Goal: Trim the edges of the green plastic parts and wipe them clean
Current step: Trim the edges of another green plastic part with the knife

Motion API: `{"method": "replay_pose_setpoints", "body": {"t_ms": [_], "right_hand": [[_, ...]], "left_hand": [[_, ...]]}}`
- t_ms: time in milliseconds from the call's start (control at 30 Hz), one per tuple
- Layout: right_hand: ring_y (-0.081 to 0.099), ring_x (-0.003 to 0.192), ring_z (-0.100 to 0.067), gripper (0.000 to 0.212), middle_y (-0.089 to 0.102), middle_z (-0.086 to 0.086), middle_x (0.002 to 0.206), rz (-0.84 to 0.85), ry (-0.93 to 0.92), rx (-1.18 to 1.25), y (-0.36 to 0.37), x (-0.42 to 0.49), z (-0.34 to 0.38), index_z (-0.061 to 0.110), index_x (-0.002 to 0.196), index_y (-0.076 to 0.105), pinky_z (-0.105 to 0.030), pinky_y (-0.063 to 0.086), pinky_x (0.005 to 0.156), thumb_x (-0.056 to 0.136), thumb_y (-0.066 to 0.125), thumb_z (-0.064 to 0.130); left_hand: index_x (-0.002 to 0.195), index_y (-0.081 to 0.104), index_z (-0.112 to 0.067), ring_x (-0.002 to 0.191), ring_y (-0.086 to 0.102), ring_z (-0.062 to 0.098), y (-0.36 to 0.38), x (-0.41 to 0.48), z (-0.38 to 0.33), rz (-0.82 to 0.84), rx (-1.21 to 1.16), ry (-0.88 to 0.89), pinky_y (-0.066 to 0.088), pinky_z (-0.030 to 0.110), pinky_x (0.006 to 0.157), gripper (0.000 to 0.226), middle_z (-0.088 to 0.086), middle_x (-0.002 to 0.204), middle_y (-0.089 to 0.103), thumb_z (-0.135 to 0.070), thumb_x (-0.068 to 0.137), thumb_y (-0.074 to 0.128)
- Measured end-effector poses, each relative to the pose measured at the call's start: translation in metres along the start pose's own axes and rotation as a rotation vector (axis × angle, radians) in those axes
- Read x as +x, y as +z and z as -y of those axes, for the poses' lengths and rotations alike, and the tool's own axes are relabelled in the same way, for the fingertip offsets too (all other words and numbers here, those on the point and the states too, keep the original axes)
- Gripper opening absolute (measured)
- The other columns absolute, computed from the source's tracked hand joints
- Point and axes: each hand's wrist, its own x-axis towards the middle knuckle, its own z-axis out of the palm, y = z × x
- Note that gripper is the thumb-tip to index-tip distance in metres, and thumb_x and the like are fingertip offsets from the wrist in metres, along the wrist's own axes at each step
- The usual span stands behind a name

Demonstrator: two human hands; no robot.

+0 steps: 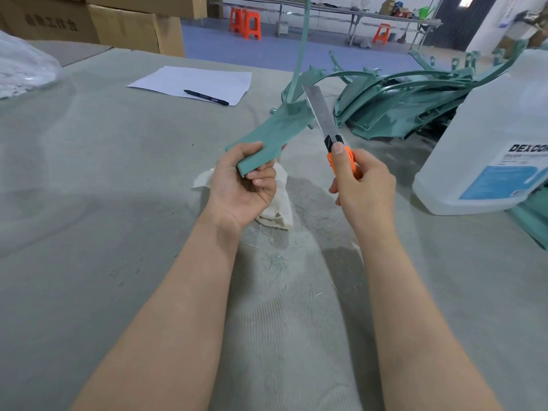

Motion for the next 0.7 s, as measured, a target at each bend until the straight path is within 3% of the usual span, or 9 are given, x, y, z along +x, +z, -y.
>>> {"method": "replay_pose_setpoints", "body": {"t_ms": [267, 500, 633, 700], "right_hand": [[0.059, 0.066, -0.036, 0.047, 0.064, -0.019, 0.071, 0.034, 0.019, 0.009, 0.0016, -0.0014, -0.0015, 0.011, 0.084, 0.064, -0.049, 0.053, 0.066, 0.095, 0.048, 0.053], [0.05, 0.044, -0.004, 0.04, 0.064, -0.012, 0.064, 0.074, 0.002, 0.022, 0.0014, -0.0009, -0.0039, 0.016, 0.082, 0.065, -0.034, 0.048, 0.058, 0.096, 0.05, 0.05], [0.049, 0.041, -0.003, 0.042, 0.063, -0.015, 0.065, 0.11, 0.001, 0.043, 0.0015, -0.0012, -0.0039, 0.012, 0.085, 0.066, -0.026, 0.044, 0.051, 0.096, 0.051, 0.049], [0.049, 0.042, -0.005, 0.041, 0.06, -0.01, 0.058, 0.125, 0.009, 0.058, 0.0017, -0.0013, -0.004, 0.012, 0.086, 0.067, -0.022, 0.043, 0.049, 0.096, 0.051, 0.048]], "left_hand": [[0.108, 0.046, -0.007, 0.029, 0.034, 0.002, -0.0012, -0.0004, 0.0008, 0.003, 0.003, -0.002, 0.029, 0.009, 0.033, 0.033, -0.005, 0.044, 0.038, -0.015, 0.076, 0.051], [0.096, 0.057, 0.002, 0.03, 0.035, 0.002, -0.004, -0.0006, 0.001, 0.03, -0.003, -0.001, 0.03, 0.008, 0.033, 0.026, -0.005, 0.044, 0.039, -0.016, 0.079, 0.049], [0.092, 0.062, 0.006, 0.03, 0.035, 0.003, -0.0054, 0.0004, 0.001, 0.037, -0.044, -0.001, 0.031, 0.01, 0.033, 0.028, -0.005, 0.044, 0.038, -0.016, 0.079, 0.05], [0.088, 0.066, 0.008, 0.03, 0.035, 0.004, -0.0063, 0.0011, 0.0004, 0.036, -0.057, -0.001, 0.031, 0.01, 0.033, 0.029, -0.005, 0.045, 0.037, -0.015, 0.079, 0.05]]}}
